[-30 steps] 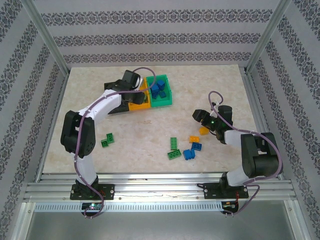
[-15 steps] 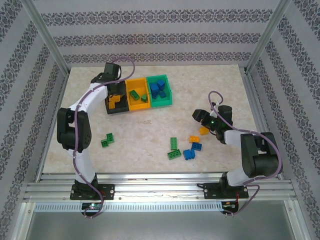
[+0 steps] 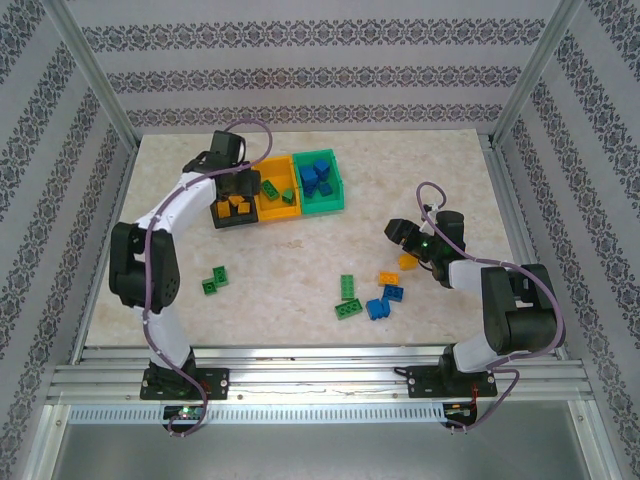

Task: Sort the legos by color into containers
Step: Place the lego in the container, then pick up the lego from the middle-left of the table.

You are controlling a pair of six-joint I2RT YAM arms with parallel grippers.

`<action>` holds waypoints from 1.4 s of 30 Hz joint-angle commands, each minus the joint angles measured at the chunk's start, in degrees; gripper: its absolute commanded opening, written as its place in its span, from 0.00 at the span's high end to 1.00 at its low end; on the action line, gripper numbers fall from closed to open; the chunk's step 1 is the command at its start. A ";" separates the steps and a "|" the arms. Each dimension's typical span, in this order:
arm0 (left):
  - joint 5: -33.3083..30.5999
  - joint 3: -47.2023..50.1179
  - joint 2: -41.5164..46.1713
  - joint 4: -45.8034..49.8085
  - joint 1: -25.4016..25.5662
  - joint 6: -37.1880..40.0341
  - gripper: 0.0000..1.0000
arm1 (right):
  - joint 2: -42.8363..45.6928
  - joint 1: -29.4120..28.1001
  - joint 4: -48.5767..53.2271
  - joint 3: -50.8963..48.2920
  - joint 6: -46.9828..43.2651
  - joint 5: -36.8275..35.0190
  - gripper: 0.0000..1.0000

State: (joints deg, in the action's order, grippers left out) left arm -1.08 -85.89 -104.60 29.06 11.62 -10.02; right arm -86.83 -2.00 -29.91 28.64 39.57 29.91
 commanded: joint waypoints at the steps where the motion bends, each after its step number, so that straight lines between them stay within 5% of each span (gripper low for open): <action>1: 3.29 3.03 4.45 -0.67 5.59 3.28 0.25 | -0.73 0.10 -1.97 -0.17 0.59 1.10 0.38; 16: 15.72 17.84 4.58 -7.04 30.82 5.47 0.27 | 0.52 0.24 -0.24 -0.13 -1.08 -0.64 0.38; 24: 14.99 15.84 -0.02 -10.00 34.29 -4.70 0.26 | 0.50 0.02 0.06 -0.07 -1.40 -0.81 0.38; 36: 5.55 -4.17 -14.16 17.01 39.13 -17.77 0.25 | 1.68 -0.01 0.17 -0.43 -1.33 -0.65 0.38; 42: 6.20 -3.83 -16.09 16.84 40.64 -18.94 0.29 | 1.99 0.03 0.25 -0.43 -1.19 -0.38 0.38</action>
State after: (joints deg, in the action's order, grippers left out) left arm 6.59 -89.45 -119.66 41.32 50.89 -26.72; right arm -86.13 -2.00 -28.97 28.64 39.07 29.43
